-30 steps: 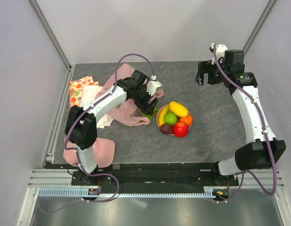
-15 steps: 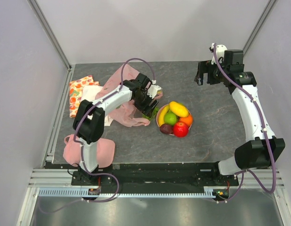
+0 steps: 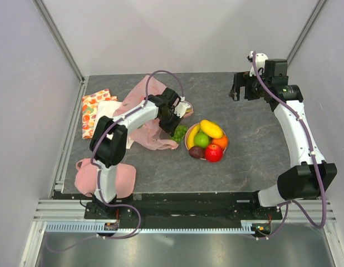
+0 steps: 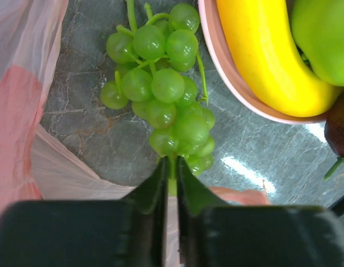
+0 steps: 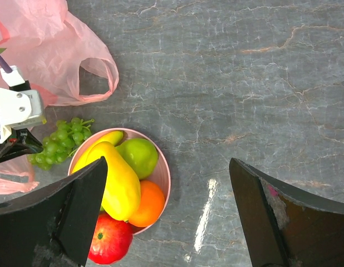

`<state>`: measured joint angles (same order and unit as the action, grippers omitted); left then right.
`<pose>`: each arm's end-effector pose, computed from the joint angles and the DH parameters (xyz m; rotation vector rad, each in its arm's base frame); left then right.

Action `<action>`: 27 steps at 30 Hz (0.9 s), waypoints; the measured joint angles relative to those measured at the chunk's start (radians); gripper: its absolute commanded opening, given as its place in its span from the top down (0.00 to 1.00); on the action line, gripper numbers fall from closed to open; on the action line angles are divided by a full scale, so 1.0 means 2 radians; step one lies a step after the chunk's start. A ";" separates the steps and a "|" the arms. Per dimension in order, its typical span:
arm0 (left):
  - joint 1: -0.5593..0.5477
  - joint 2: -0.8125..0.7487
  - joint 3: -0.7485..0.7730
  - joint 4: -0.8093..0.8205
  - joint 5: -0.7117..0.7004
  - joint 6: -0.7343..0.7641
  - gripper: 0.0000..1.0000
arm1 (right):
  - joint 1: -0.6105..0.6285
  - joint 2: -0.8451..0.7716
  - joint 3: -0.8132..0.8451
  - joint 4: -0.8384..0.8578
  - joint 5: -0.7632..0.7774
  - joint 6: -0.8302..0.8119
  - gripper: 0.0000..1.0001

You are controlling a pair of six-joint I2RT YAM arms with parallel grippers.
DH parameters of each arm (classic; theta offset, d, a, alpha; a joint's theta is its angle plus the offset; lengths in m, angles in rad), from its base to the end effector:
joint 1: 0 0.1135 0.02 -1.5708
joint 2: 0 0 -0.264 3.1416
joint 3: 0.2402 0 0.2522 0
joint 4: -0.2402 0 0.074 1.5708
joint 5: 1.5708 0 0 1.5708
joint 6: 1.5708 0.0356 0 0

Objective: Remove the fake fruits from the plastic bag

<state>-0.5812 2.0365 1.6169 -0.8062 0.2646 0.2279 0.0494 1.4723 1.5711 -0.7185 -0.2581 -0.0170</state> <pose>0.3487 -0.2402 0.2024 1.1676 2.5612 -0.4548 0.3193 0.0249 0.3971 -0.2177 2.1718 0.3007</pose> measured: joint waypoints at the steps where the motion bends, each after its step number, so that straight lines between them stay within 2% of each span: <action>1: 0.000 0.000 0.000 -0.001 0.000 0.002 0.98 | 0.000 0.000 0.000 0.000 0.000 0.001 0.02; 15: 0.000 -0.022 0.042 -0.021 0.031 0.008 0.98 | 0.000 0.000 0.000 0.000 -0.002 0.003 0.02; 27: -0.008 -0.089 0.170 -0.041 0.127 0.016 0.98 | 0.000 0.000 0.000 0.000 -0.002 0.003 0.02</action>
<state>-0.5972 1.8591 1.9572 -0.8879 0.5182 0.2592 0.0490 1.4719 1.5711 -0.7181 -0.2611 -0.0116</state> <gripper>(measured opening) 0.032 0.982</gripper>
